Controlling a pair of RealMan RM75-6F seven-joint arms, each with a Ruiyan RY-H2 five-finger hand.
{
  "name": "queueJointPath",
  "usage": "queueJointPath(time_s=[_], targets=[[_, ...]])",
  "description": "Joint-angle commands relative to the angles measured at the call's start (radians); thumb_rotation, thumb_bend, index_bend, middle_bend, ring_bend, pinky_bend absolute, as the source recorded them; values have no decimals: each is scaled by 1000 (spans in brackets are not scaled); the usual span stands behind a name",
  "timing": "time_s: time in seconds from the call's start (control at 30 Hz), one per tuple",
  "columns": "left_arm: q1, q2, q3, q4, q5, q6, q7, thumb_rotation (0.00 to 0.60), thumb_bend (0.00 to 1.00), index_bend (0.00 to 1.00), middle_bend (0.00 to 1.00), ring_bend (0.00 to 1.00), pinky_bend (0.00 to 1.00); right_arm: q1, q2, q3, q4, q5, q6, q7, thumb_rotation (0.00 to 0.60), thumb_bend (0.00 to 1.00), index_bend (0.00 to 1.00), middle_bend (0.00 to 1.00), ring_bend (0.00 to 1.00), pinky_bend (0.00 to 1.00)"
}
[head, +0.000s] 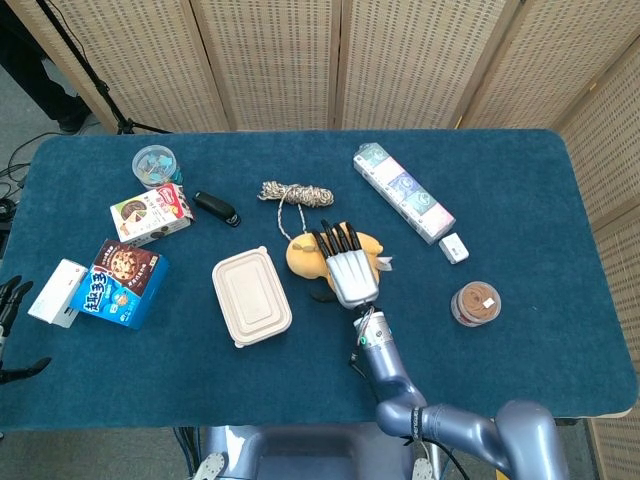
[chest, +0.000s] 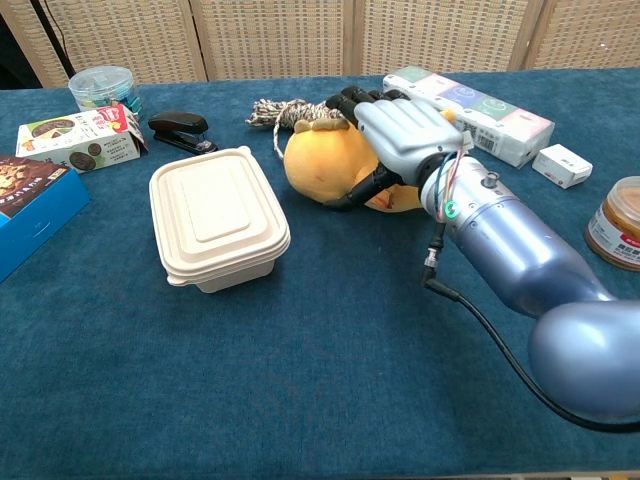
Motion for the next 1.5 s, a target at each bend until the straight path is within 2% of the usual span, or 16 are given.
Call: queueJointPath(time_s=[0.03,0.27,0.37,0.67,1.1,1.27,1.5], targets=[[1,1,1,1,2,1,-5,600,0,0,0,0,0,28,-31,17,65,-4,-23,48,385,0,0,0,0,0],[1,2,0,5,-1,1,-12,600,0,0,0,0,0,3,-36,18,106,0,-13,117,350,0,0,0,0,0],[1,1,1,5,2,3,-10,600,0,0,0,0,0,-16,-29,25,78,21,-9,120,322,0,0,0,0,0],[0,-1,2,-2,1,1,6,600,0,0,0,0,0,-73,25,18,-56,82,-3,42,316,0,0,0,0,0],[0,0,3,-3,1,0,3,600,0,0,0,0,0,-132,59,-33,-113,23,96,20,289,0,0,0,0,0],[2,1,2,-3,2,4,-1,600,0,0,0,0,0,-120,57,-38,-132,-7,104,5,289,0,0,0,0,0],[3,3,3,0,3,6,-9,600,0,0,0,0,0,-50,1,-27,-88,-57,87,-32,290,0,0,0,0,0]])
